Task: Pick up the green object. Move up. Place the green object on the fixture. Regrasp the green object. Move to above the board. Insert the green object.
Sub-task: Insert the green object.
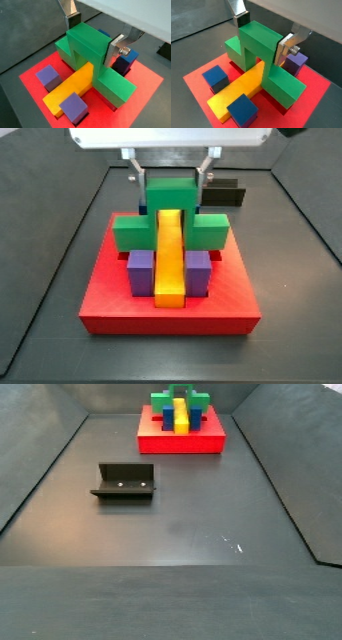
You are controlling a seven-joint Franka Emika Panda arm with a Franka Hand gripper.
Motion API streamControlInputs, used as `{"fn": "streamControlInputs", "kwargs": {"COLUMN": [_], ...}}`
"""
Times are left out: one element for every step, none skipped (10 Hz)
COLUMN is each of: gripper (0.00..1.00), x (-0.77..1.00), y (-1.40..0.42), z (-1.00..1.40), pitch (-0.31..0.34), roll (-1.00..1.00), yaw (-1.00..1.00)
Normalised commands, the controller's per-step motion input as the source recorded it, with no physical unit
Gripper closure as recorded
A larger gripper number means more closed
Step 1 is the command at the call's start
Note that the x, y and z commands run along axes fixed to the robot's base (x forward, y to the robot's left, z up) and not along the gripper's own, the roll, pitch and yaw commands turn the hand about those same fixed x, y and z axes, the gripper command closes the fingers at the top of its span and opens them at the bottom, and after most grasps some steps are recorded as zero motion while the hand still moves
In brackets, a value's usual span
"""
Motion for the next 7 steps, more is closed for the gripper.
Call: {"fn": "streamControlInputs", "kwargs": {"gripper": [1.0, 1.0, 1.0, 1.0, 1.0, 1.0, 1.0], "x": [0.07, 0.08, 0.02, 0.0, 0.05, 0.07, 0.06], "y": [0.0, 0.01, 0.0, 0.0, 0.0, -0.03, -0.13], "z": [-0.11, -0.11, -0.18, -0.23, -0.2, -0.15, -0.09], "pitch": [0.02, 0.034, 0.033, 0.024, 0.021, 0.02, 0.004], "roll": [0.02, 0.03, 0.09, 0.11, 0.06, 0.02, 0.0], "yaw": [0.0, 0.0, -0.01, -0.02, -0.03, -0.07, -0.25]}}
